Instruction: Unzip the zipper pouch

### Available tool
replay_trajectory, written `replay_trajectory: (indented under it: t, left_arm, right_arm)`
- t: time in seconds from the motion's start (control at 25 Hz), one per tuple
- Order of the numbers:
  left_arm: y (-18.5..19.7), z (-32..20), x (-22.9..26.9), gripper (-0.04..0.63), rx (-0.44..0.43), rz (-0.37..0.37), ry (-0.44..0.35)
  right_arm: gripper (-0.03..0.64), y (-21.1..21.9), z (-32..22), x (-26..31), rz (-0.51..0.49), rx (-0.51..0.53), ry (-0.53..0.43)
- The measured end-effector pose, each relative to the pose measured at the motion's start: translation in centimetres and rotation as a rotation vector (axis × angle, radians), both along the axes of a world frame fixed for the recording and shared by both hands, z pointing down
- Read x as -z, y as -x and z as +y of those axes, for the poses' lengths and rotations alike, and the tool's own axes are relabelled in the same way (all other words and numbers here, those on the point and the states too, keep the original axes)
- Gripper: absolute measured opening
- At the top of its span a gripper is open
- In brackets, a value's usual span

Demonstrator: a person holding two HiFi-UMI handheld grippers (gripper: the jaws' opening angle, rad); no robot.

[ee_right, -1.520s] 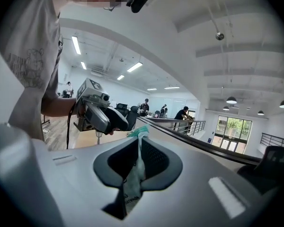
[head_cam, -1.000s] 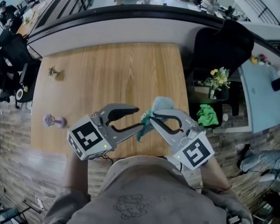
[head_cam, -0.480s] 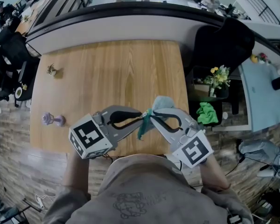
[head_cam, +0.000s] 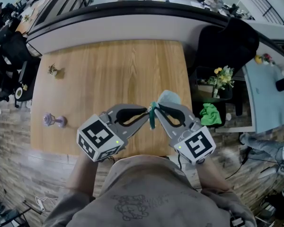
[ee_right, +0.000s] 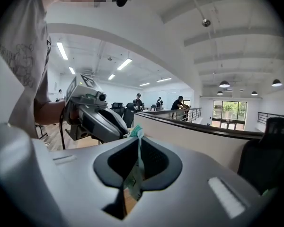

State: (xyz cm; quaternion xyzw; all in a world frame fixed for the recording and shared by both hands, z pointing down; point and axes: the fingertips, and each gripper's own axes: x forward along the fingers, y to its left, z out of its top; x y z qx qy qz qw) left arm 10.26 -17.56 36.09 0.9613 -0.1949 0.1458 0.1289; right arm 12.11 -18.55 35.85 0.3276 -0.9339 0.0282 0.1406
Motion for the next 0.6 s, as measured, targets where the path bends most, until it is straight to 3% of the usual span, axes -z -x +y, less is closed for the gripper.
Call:
replay_trajectory:
  t: [0.24,0.6]
  left_arm:
    - [-0.1,-0.1,-1.4,0.041,0.075,-0.017,0.061]
    - [2.5,0.5,-3.6,0.043,0.111,-0.099,0.060]
  right_arm:
    - [0.025,-1.6,-1.9,1.2,-0.133,-0.095,0.017]
    - [0.025,-3.8,-3.8,1.8,-0.193,-0.206,0.010]
